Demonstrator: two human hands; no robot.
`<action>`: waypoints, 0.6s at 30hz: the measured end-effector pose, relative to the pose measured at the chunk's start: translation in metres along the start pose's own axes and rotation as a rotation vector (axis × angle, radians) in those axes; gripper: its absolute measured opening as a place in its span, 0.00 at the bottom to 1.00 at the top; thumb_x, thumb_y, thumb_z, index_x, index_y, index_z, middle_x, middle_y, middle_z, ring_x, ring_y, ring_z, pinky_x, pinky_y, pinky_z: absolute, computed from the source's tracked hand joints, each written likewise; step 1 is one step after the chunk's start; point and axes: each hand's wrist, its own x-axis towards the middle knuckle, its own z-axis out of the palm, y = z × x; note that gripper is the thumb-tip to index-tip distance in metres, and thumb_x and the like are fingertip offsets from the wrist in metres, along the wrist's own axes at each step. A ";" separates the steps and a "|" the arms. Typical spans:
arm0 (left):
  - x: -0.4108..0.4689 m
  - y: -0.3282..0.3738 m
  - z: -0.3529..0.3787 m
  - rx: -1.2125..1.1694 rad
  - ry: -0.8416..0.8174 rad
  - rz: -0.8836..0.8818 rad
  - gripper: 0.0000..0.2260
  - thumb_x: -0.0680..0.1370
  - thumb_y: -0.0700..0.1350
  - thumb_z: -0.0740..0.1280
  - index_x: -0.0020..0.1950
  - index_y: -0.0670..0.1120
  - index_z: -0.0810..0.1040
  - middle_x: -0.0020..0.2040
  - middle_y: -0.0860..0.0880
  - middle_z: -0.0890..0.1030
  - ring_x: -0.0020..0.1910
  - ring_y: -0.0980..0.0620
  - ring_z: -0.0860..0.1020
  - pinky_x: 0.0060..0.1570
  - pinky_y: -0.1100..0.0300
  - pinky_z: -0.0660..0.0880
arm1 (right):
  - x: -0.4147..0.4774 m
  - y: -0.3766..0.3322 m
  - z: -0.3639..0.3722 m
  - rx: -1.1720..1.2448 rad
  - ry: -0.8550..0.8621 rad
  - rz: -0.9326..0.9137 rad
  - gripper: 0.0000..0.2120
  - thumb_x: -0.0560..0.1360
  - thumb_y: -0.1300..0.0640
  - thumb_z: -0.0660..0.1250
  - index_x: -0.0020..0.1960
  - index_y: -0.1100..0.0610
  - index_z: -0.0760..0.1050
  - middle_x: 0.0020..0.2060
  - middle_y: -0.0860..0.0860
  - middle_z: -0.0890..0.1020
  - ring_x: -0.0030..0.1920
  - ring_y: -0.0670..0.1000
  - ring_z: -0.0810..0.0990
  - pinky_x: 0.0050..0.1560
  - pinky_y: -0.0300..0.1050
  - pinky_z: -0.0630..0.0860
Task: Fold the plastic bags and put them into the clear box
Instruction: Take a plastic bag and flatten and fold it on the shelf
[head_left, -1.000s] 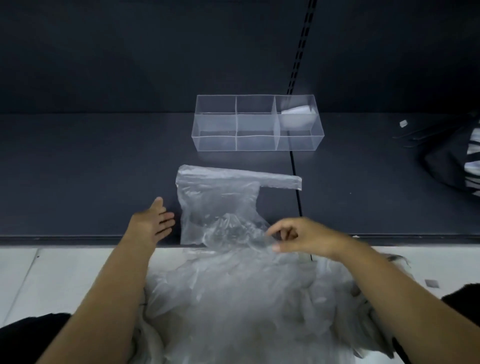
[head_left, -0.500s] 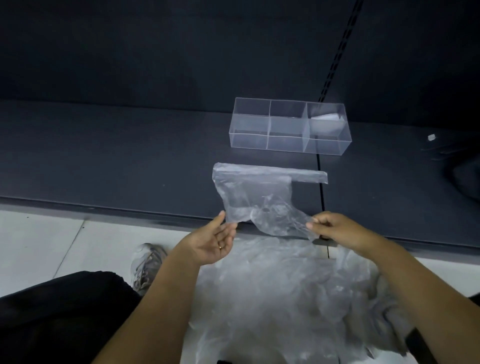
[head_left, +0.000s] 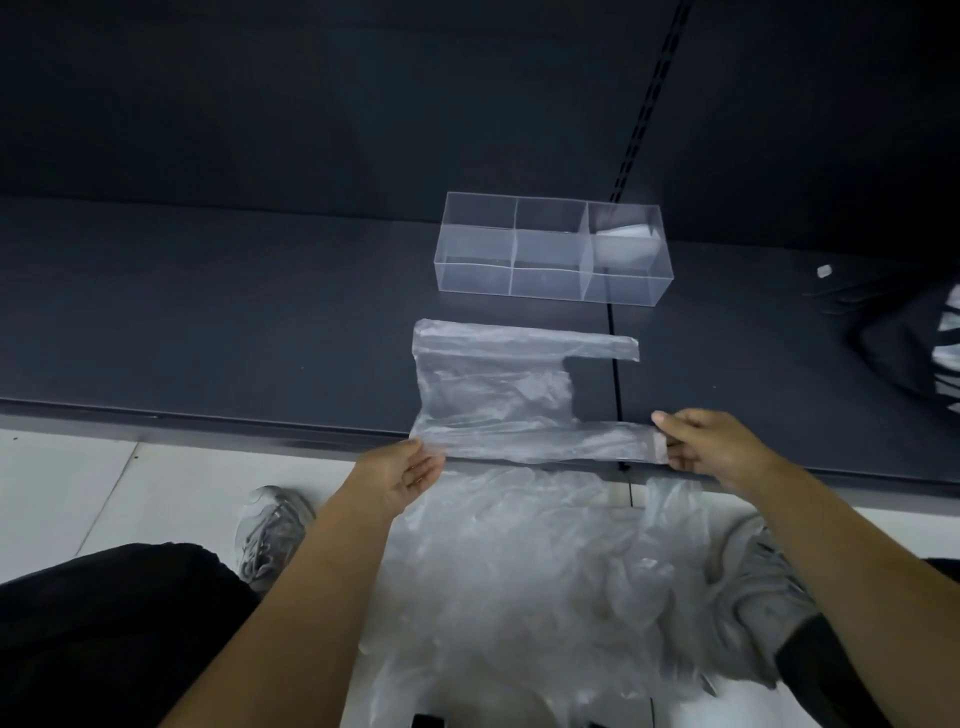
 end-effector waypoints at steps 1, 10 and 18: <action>0.000 -0.001 0.000 0.026 -0.002 -0.002 0.07 0.80 0.39 0.64 0.43 0.38 0.75 0.38 0.42 0.83 0.41 0.48 0.80 0.48 0.55 0.79 | -0.001 0.003 0.001 0.038 0.011 0.036 0.14 0.76 0.48 0.67 0.46 0.60 0.76 0.40 0.55 0.82 0.39 0.52 0.83 0.40 0.42 0.79; 0.000 -0.001 0.002 0.048 0.076 0.034 0.07 0.77 0.42 0.69 0.42 0.41 0.76 0.39 0.46 0.80 0.37 0.51 0.78 0.27 0.65 0.78 | 0.003 0.027 0.016 0.157 0.185 -0.003 0.10 0.75 0.67 0.68 0.56 0.68 0.77 0.34 0.56 0.80 0.33 0.50 0.77 0.30 0.36 0.74; -0.009 -0.023 0.011 0.162 0.026 0.033 0.06 0.76 0.44 0.71 0.45 0.41 0.77 0.39 0.46 0.80 0.37 0.51 0.79 0.36 0.61 0.77 | -0.007 0.017 0.031 -0.281 0.699 0.035 0.12 0.74 0.62 0.67 0.57 0.60 0.77 0.57 0.61 0.78 0.57 0.64 0.76 0.55 0.53 0.73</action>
